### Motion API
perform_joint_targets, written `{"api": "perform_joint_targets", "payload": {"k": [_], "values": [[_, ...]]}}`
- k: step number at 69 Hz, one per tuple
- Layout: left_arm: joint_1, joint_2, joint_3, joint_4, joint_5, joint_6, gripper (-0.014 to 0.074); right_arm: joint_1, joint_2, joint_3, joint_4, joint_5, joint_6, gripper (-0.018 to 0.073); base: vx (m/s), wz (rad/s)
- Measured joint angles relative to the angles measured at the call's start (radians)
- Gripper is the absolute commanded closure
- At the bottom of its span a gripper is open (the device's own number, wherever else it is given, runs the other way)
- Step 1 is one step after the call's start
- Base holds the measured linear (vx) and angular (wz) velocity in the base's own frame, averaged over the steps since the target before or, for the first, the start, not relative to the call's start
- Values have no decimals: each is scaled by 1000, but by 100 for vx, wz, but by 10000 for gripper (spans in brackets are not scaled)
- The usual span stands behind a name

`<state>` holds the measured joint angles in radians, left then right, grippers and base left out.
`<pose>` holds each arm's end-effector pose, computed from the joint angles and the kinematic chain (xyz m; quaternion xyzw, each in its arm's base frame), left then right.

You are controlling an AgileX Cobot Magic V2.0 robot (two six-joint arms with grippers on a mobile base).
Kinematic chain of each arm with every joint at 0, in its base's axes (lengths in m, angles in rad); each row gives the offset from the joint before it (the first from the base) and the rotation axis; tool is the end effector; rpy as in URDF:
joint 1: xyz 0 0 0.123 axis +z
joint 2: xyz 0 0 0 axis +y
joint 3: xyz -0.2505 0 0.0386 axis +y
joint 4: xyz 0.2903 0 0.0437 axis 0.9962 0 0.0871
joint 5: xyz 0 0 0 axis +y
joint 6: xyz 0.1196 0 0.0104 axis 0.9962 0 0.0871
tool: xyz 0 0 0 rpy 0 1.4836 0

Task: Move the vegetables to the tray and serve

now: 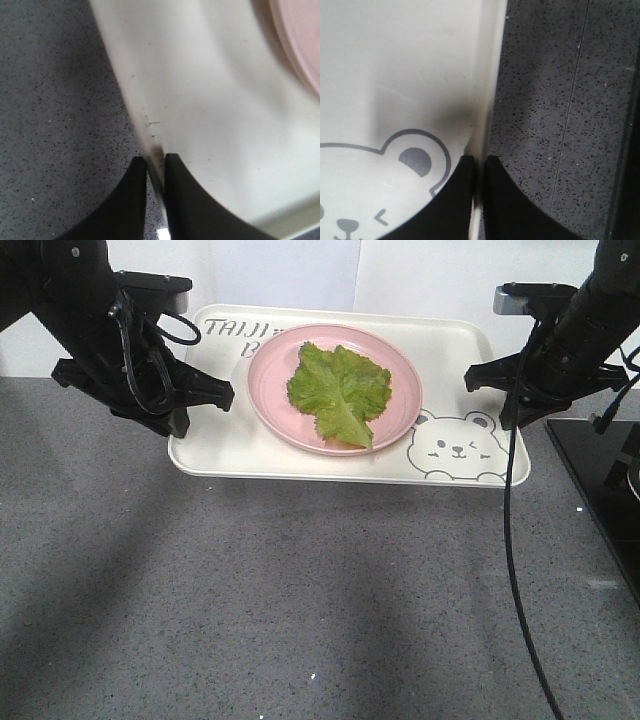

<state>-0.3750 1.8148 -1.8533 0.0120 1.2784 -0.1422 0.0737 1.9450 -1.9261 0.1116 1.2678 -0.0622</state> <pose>0.4053 -0.1581 0.3019 0.1141 0.9715 -0.0473 0.2022 0.4598 0.0467 0.2691 -0.0601 0.9795 0.0564 0.1840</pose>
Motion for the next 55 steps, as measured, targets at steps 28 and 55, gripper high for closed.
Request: {"api": "perform_joint_targets", "payload": {"k": [28, 55], "values": [[0, 0, 0, 0, 0, 0, 602, 0, 0, 0, 0, 0, 0, 565, 0, 0], [0, 0, 0, 1, 0, 0, 602, 0, 0, 0, 3, 0, 0, 565, 0, 0]]}}
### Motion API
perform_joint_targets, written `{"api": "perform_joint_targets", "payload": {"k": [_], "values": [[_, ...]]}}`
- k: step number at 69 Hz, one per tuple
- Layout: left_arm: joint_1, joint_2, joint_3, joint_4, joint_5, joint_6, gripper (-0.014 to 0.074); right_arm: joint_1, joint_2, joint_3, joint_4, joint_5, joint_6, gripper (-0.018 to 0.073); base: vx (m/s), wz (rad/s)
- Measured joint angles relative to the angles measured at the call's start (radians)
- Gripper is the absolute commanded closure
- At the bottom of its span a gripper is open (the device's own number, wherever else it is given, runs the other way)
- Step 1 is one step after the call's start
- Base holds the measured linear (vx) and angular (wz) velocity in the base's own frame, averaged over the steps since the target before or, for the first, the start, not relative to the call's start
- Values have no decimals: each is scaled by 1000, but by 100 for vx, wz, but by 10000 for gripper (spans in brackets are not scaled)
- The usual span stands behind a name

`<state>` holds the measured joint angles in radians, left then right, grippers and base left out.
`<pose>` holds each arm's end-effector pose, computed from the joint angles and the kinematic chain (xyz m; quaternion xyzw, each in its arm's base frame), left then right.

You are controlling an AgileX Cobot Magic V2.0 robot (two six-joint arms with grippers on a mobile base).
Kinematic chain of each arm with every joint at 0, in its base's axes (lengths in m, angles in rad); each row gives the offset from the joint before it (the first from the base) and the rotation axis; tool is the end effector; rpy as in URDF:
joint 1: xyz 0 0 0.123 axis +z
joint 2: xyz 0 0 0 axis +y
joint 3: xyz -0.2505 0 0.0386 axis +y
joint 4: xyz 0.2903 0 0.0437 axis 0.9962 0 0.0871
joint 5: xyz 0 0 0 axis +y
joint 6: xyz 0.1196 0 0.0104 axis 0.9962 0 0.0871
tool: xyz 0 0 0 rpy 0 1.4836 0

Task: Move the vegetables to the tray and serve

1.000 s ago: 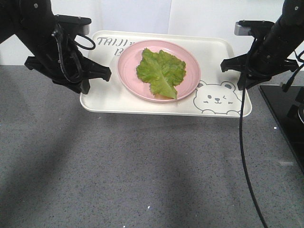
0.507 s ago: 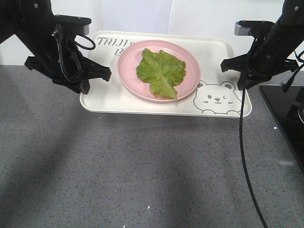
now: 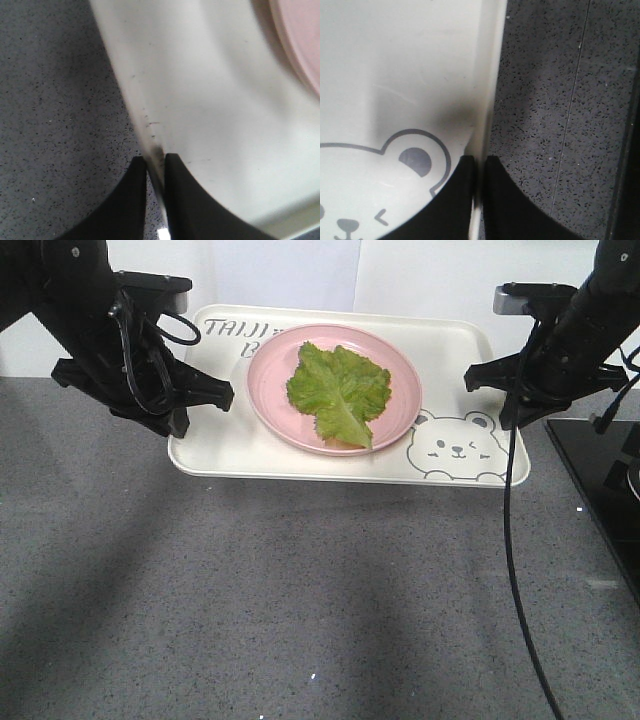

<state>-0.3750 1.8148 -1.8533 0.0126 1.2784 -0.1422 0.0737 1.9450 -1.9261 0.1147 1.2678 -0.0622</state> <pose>0.4054 -0.1580 0.3019 0.1141 0.9715 -0.0470 0.2022 0.4598 0.0471 0.2691 -0.0599 0.9794 0.0580 0.1839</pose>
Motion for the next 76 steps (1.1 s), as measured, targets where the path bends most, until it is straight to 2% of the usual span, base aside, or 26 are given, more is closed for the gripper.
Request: {"api": "perform_joint_targets", "payload": {"k": [16, 34, 56, 76], "values": [[0, 0, 0, 20, 11, 0, 602, -2, 0, 0, 39, 0, -25, 565, 0, 0], [3, 36, -2, 87, 24, 0, 602, -4, 25, 0, 110, -12, -79, 565, 0, 0], [5, 161, -2, 105, 25, -1, 602, 23, 146, 0, 65, -19, -85, 565, 0, 0], [5, 271, -2, 92, 17, -2, 602, 34, 219, 0, 8, -24, -79, 565, 0, 0]]}}
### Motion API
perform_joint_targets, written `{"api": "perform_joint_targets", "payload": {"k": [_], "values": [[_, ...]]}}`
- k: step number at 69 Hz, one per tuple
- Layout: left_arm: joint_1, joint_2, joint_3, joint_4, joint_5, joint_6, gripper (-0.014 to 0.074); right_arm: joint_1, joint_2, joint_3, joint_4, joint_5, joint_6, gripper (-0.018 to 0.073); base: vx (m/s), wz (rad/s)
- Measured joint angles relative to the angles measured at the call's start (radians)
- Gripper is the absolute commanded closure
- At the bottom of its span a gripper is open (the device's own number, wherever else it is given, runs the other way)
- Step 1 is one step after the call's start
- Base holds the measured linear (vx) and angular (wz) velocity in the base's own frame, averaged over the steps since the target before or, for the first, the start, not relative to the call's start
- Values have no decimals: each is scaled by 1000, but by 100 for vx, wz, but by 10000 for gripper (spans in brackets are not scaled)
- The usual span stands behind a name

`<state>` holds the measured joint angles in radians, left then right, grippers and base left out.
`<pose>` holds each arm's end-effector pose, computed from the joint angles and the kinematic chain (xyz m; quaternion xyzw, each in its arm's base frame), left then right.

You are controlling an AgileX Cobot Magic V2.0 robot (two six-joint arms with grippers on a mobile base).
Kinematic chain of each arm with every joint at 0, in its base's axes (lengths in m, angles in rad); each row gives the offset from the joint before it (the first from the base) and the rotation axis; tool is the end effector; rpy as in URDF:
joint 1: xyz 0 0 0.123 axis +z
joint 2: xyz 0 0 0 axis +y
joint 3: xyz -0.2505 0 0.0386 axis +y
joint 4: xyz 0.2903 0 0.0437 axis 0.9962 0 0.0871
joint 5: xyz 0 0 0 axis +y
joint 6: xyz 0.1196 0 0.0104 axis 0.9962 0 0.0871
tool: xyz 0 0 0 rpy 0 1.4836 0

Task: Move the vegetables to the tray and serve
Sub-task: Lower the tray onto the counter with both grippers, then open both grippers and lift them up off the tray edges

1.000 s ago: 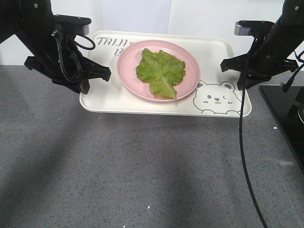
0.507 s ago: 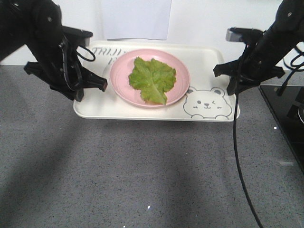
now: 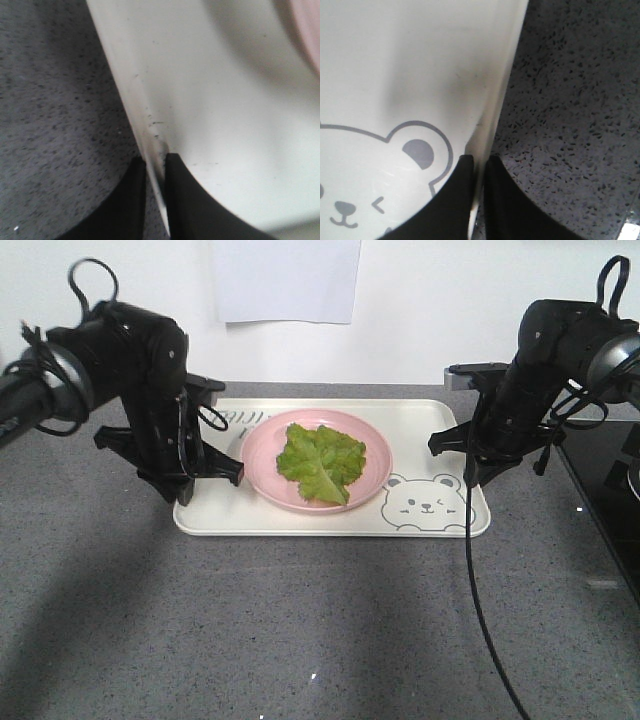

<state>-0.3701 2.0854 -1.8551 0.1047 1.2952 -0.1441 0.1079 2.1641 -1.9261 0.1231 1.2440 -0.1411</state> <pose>0.4383 -0.1571 0.1800 0.1232 0.9889 0.0327 0.0769 0.4812 0.0662 0.1658 -0.1090 0.9884 0.0583 0.0887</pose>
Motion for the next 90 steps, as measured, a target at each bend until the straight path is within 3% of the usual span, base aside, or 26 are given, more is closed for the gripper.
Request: {"api": "perform_joint_targets", "payload": {"k": [27, 53, 69, 90], "values": [[0, 50, 0, -11, -16, -4, 602, 0, 7, 0, -15, -1, 0, 512, 0, 0], [0, 50, 0, -15, -32, -4, 579, 3, 7, 0, -18, 8, -25, 287, 0, 0], [0, 50, 0, -25, -40, -3, 525, 9, 7, 0, -5, 8, -19, 171, 0, 0], [-5, 47, 0, -23, -40, 20, 411, 12, 7, 0, 3, 5, 27, 165, 0, 0]]}}
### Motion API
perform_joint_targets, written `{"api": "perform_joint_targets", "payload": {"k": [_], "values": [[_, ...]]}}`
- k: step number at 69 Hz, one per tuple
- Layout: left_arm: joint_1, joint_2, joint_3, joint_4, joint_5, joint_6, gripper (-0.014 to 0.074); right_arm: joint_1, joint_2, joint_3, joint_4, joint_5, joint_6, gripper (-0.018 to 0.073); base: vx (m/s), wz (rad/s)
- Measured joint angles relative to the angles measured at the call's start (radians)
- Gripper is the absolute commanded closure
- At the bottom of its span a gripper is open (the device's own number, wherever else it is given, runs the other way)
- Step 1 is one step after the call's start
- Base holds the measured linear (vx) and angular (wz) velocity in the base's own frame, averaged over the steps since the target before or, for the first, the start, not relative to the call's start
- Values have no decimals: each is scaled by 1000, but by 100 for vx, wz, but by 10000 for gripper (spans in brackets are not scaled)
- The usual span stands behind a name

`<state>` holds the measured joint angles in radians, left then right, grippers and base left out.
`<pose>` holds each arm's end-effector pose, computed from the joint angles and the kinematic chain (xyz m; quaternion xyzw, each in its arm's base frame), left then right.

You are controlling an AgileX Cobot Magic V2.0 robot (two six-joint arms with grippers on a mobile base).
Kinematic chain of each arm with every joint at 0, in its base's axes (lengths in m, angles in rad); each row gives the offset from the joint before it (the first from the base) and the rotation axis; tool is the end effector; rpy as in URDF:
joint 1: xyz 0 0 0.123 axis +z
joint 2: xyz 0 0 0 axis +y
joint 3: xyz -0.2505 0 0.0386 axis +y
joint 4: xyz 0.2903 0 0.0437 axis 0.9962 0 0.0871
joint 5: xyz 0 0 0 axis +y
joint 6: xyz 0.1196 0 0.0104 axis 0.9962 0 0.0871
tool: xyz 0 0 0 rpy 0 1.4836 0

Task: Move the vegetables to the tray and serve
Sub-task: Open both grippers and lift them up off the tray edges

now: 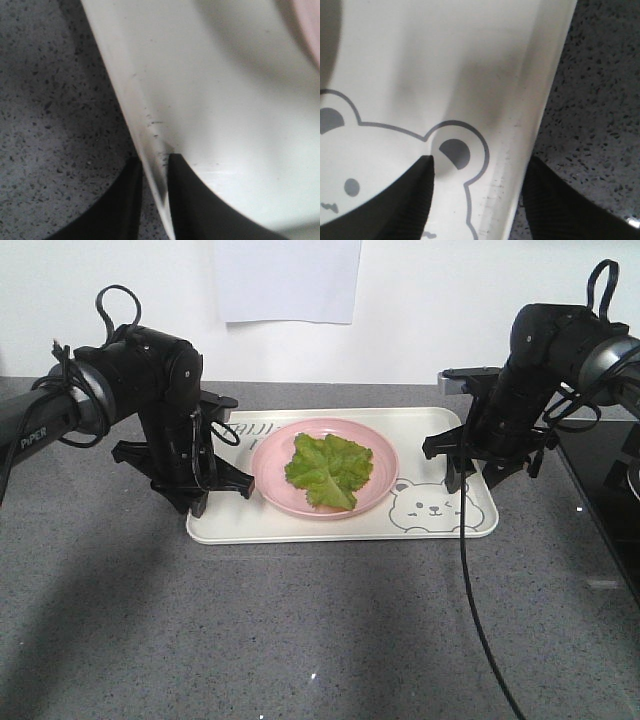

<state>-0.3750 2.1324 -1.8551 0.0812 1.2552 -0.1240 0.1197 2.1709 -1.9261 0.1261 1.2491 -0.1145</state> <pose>0.4429 -0.1644 0.1583 0.1349 0.9881 0.0226 0.0704 0.4801 0.0722 0.1624 -0.1014 0.9896 0.0614 0.0816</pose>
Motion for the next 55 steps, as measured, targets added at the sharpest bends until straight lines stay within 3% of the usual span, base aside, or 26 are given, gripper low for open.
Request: {"api": "perform_joint_targets", "payload": {"k": [16, 29, 46, 55], "values": [[0, -32, 0, 5, -8, 6, 337, 1, 0, 0, 30, -1, 38, 165, 0, 0], [-1, -42, -3, 1, -16, 6, 332, 8, -9, 0, 48, -7, 72, 165, 0, 0], [-1, -49, -3, 0, -16, 6, 332, 11, -58, 0, -25, -6, 82, 173, 0, 0], [-1, -65, -3, 0, -16, 6, 335, 11, -101, 0, -30, -6, 82, 230, 0, 0]]}}
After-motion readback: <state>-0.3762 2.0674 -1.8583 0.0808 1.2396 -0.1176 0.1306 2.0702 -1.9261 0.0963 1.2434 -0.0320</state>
